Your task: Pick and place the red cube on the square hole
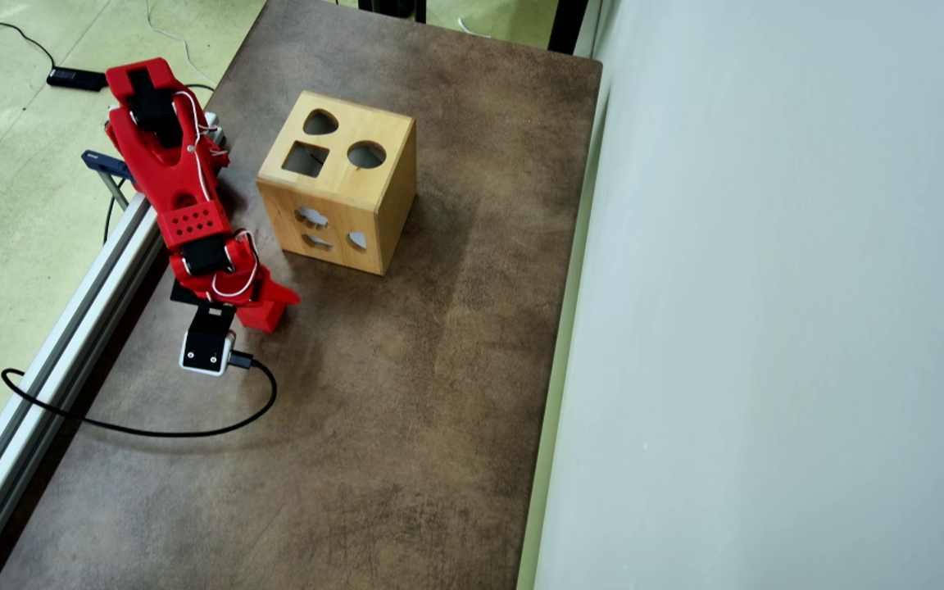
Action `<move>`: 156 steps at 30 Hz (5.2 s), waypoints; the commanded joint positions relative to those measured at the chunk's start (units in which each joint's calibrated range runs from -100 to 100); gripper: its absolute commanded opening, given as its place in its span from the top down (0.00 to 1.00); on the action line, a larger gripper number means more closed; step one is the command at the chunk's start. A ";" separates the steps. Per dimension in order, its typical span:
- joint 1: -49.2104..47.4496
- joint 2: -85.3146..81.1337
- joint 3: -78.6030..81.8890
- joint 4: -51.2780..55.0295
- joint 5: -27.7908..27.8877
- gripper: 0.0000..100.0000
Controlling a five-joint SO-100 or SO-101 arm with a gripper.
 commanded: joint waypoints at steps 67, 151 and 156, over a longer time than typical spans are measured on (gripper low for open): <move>-0.10 -2.71 -2.23 -2.65 -0.29 0.97; 9.11 -0.07 -1.33 1.69 8.89 0.57; 9.03 0.78 -1.25 -2.01 8.89 0.57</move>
